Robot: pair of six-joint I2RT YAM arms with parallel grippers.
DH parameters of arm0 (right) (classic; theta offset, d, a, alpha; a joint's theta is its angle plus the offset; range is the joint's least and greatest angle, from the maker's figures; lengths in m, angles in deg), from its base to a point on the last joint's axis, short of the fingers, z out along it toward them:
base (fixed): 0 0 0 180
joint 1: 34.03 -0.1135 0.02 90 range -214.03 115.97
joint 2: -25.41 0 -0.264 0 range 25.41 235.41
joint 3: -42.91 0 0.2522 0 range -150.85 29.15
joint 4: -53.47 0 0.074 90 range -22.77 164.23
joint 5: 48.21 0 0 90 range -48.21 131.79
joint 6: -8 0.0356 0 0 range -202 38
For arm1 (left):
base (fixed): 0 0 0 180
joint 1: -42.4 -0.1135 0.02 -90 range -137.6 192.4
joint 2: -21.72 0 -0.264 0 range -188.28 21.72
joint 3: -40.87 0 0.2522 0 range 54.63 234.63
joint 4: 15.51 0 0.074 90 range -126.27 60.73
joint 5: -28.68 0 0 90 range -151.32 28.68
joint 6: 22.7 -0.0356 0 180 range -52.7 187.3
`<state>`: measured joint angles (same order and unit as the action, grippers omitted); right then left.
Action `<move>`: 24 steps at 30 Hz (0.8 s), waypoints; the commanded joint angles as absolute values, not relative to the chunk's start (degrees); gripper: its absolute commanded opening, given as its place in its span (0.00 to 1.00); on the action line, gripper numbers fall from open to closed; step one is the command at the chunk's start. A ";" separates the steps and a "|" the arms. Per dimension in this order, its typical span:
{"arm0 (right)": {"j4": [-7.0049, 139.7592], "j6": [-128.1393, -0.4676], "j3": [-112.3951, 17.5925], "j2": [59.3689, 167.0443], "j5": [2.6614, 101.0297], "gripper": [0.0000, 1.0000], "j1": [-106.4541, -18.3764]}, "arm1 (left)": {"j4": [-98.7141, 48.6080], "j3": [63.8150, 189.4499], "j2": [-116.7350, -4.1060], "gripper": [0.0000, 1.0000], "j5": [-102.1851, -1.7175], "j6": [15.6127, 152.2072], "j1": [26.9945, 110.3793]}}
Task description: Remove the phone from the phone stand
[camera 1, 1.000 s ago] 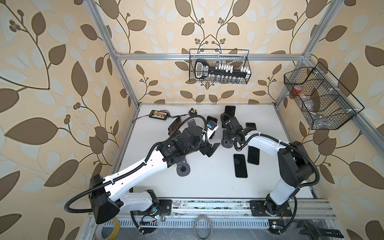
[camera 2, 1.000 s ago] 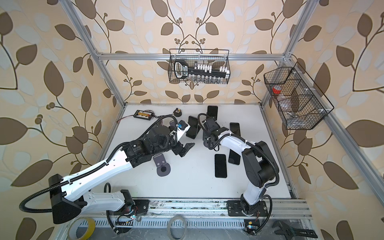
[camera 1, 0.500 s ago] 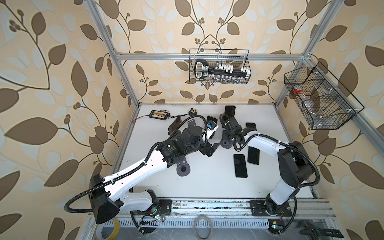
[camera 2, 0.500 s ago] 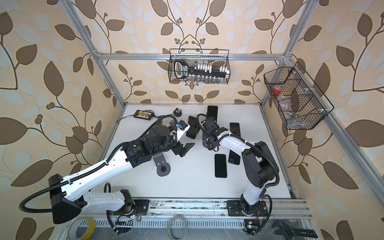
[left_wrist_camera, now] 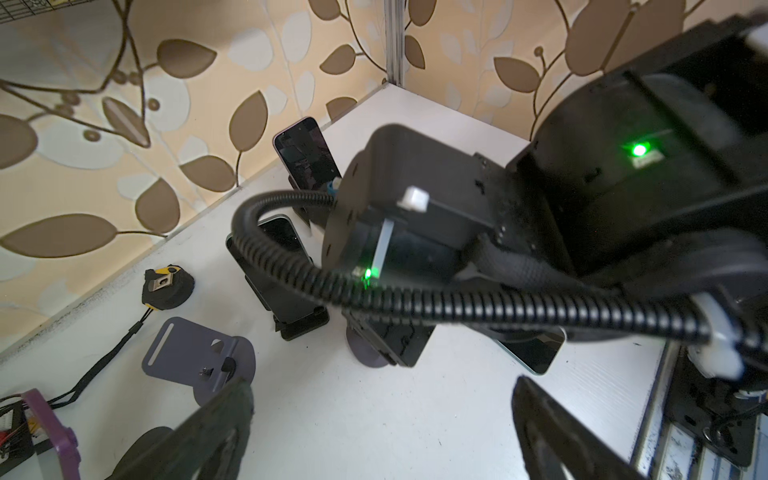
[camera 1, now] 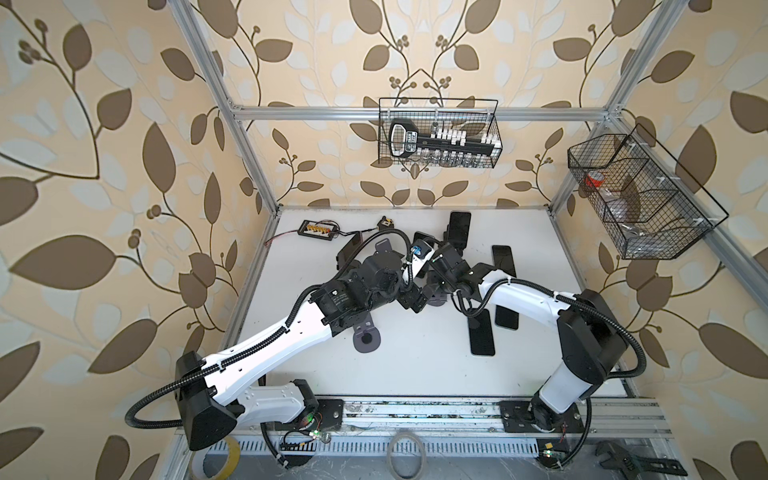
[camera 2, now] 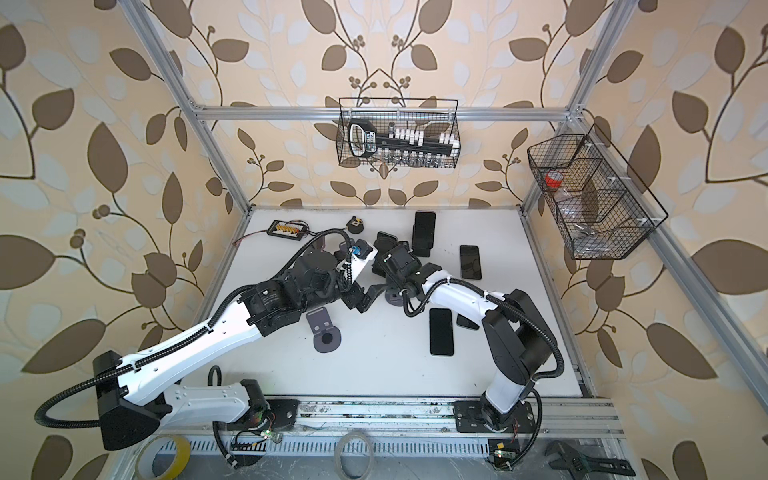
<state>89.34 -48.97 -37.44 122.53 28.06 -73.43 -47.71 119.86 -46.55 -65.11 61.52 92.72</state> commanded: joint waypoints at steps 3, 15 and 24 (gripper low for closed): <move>89.73 -46.67 -42.60 125.60 29.23 0.56 -77.72 | -45.46 119.34 -43.36 0.97 -68.05 60.71 93.20; 89.74 -46.41 -51.13 133.79 32.01 0.56 -84.30 | -44.81 118.70 -42.11 0.97 -70.26 60.10 93.20; 89.32 -45.92 -52.84 136.59 34.13 0.56 -87.66 | -44.45 118.45 -41.65 0.97 -70.82 59.81 93.20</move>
<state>89.69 -46.58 -50.75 133.78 33.04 -83.70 -55.88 118.01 -40.97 -72.37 58.09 92.57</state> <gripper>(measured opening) 0.581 0.966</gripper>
